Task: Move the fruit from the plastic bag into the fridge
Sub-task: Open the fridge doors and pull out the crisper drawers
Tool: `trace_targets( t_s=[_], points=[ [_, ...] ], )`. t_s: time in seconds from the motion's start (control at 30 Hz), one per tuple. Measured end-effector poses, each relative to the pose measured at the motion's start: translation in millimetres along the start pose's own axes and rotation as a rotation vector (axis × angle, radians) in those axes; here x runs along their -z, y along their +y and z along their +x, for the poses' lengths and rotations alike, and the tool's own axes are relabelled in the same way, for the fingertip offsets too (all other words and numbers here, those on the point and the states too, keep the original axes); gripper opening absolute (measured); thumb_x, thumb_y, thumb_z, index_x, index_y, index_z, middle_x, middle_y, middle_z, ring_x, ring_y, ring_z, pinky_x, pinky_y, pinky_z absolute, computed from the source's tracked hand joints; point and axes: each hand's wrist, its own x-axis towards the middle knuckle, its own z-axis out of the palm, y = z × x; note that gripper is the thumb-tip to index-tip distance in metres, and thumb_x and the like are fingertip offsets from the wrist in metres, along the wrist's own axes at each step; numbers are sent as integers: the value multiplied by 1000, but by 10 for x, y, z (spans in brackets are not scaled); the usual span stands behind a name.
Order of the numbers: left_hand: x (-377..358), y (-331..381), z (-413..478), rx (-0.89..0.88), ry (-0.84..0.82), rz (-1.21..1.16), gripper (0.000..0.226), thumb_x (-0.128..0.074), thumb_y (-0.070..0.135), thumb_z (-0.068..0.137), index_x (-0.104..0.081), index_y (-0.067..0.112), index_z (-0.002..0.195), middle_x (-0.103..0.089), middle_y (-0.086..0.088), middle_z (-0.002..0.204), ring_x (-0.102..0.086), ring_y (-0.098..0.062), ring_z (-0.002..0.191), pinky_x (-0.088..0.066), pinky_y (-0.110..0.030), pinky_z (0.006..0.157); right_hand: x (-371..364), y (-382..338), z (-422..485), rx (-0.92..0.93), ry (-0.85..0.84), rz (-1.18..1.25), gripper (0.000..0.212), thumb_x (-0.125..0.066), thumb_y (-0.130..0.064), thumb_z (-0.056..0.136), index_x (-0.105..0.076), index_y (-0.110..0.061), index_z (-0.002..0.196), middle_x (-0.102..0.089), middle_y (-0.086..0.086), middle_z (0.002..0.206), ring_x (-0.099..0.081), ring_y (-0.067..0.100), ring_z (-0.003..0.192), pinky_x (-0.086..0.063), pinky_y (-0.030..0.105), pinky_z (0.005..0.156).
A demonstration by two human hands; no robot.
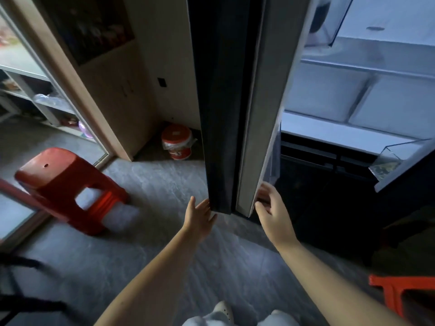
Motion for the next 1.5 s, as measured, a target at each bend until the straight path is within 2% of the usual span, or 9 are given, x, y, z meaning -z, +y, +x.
trace_targets(
  t_s=[0.1,0.23,0.43,0.6,0.73,0.87,0.97,1.17,1.5],
  points=[
    [79,194,-43,-39,42,-9,64,-20,53,98,-40,8,141,-33,-8,151,-20,-17,143,-17,-38,117,-185,-149,63,6,-103,2,44,-52,-11,94,-45,-24,135,-55,-13,126,-50,-7,114,-42,14,97],
    [73,428,-84,-118,76,-17,61,-18,51,99,-41,13,141,-41,-4,147,-34,-17,137,-25,-34,113,-380,-362,373,111,-221,-138,33,-50,-15,95,-53,-32,123,-59,-21,117,-53,-7,112,-44,16,97],
    [209,693,-261,-194,36,-8,59,-19,51,100,-47,15,137,-42,-7,146,-31,-23,138,-24,-34,110,-401,-475,665,336,-114,-326,39,-54,-5,90,-53,-15,128,-54,-7,122,-51,4,114,-39,17,99],
    [162,769,-338,-280,70,26,54,-27,50,99,-50,15,133,-50,-8,139,-46,-27,128,-32,-40,111,-419,-289,909,389,-330,-772,51,-49,-17,94,-37,-8,142,-32,6,151,-20,20,143,-12,30,118],
    [-63,563,-557,-459,258,380,40,-35,45,98,-53,25,126,-60,2,125,-56,-15,115,-42,-39,103,-545,-254,1012,517,-473,-995,63,-33,-25,98,2,-15,150,7,-1,158,13,14,144,8,31,118],
    [-354,450,-765,-703,194,889,39,-46,22,97,-45,23,137,-47,9,133,-40,-1,124,-31,-21,102,-656,-334,1151,574,-549,-966,66,-37,-20,96,-1,-17,151,3,-2,158,9,11,145,3,32,119],
    [-496,562,-705,-968,224,1332,54,-47,21,96,-28,19,147,-27,7,151,-19,-4,139,-19,-25,113,-698,-370,1272,588,-607,-928,65,-41,-19,96,-5,-19,151,-1,-4,158,5,7,144,-1,30,119],
    [-493,904,-203,-779,334,2020,72,-35,35,98,10,11,149,17,-6,157,19,-18,143,10,-36,117,-550,-385,1552,473,-488,-1013,67,-36,-18,96,1,-23,151,9,1,158,17,13,141,9,30,115],
    [-182,1284,129,-826,465,2368,95,-38,55,91,27,7,142,30,-14,151,27,-27,140,5,-44,118,-947,-519,1850,422,-528,-1061,71,-35,-11,91,4,-19,150,7,3,159,12,18,145,6,32,118]
  ],
)
